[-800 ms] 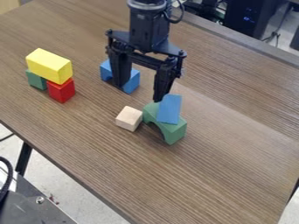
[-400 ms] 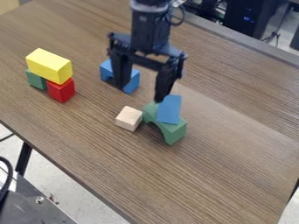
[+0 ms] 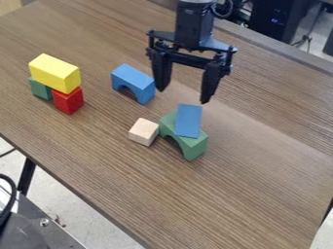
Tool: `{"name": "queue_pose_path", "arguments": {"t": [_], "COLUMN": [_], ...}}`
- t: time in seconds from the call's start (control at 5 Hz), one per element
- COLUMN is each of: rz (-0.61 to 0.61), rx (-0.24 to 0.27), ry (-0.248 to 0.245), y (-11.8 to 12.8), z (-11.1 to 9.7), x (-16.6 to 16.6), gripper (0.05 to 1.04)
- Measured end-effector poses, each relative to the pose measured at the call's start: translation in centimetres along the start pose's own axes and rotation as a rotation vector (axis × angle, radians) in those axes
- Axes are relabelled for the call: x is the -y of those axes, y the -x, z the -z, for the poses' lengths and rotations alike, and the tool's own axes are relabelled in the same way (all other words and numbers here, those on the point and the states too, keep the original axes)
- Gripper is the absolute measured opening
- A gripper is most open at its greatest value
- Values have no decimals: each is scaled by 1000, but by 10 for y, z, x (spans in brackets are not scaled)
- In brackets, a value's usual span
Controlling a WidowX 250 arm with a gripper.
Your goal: Move the blue triangle from the top of green arch to the top of blue arch
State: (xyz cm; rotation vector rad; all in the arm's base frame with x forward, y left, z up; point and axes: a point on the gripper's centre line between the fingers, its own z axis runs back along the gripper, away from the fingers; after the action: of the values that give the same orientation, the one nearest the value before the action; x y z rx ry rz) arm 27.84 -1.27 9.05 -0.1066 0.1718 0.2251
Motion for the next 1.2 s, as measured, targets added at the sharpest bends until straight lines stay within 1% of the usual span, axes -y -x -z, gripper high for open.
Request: {"name": "queue_pose_path", "arguments": {"t": [0.2, 0.4, 0.6, 0.8, 1.0, 1.2], "rz": [-139, -258, -305, -336, -323, -316], "rx": [-19, -122, -174, -224, -267, -257], "ry": [75, 52, 16, -27, -42, -32], "y": [-6, -9, -5, -1, 0, 1], "z": [0, 10, 15, 30, 41, 46], "x": [11, 10, 5, -2, -6, -6], "gripper": [999, 999, 999, 973, 675, 576]}}
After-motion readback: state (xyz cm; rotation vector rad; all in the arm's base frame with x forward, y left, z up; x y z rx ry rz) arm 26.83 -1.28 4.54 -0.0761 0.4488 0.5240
